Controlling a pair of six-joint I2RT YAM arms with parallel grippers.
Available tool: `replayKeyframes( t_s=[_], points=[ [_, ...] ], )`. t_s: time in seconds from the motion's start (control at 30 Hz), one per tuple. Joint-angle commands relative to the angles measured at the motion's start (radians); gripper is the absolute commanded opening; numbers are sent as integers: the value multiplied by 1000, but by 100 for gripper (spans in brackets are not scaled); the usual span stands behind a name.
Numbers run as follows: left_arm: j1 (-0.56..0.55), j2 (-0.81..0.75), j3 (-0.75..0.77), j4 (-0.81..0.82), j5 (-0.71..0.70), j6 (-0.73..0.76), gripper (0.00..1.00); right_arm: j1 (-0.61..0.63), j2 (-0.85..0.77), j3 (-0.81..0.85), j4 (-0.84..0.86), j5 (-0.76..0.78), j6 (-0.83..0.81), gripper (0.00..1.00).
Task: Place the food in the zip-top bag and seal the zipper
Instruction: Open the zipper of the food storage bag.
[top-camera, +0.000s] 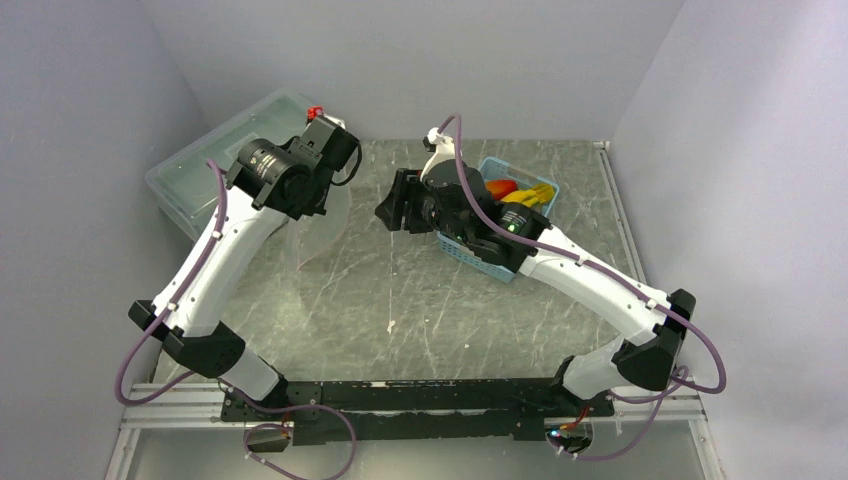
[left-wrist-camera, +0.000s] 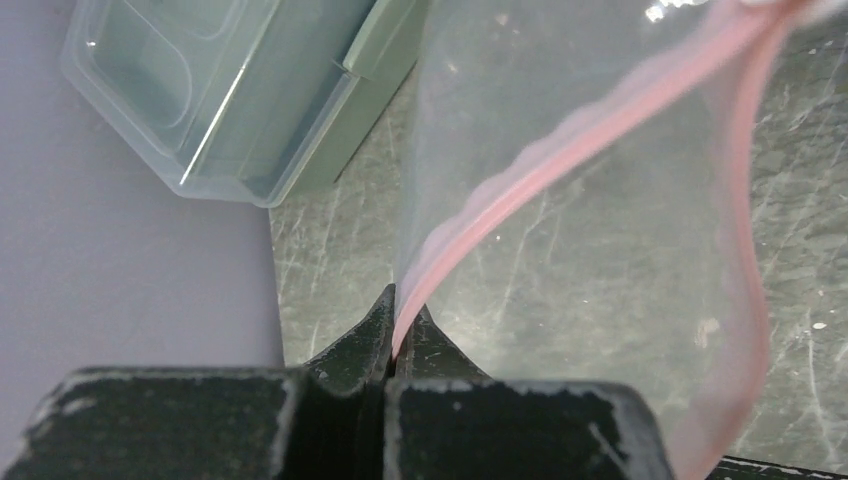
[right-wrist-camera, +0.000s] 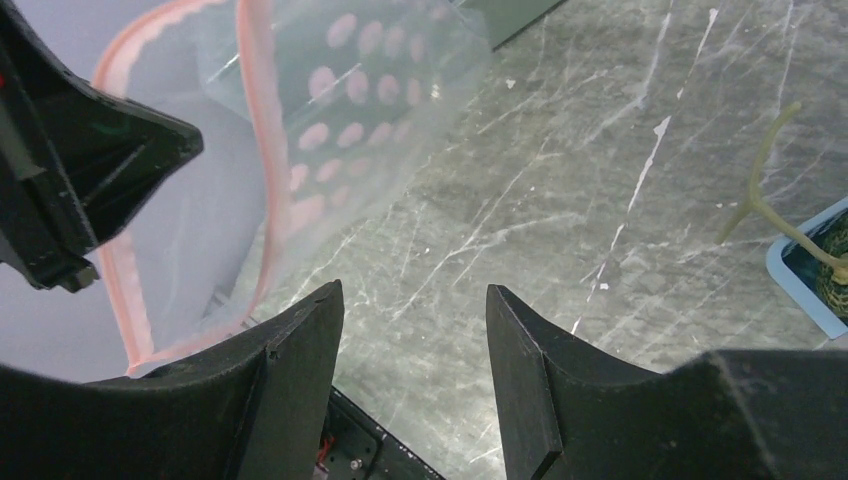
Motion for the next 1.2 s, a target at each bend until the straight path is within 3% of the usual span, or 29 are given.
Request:
replayKeyframes(
  t_s=[0.0,0.23,0.6,0.77,1.0,1.17],
  points=[
    [2,16,35,-30,-29,59,0,-9,-34,8,-34,15,-18,58],
    [1,42,-87,-14,15,25,0,-20,-75,-59,-57,22,-8,58],
    [0,33,-287,157,181,-29,0,-33,-117,-164,-53,-21,36,55],
    [-1,32,-314,211,243,-50,0,-35,-129,-207,9,-73,69,40],
    [-1,41,-315,226,289,-70,0,-35,-91,-231,102,-156,123,3],
    [-8,38,-320,238,309,-81,0,-35,-45,-228,164,-194,150,0]
  ],
)
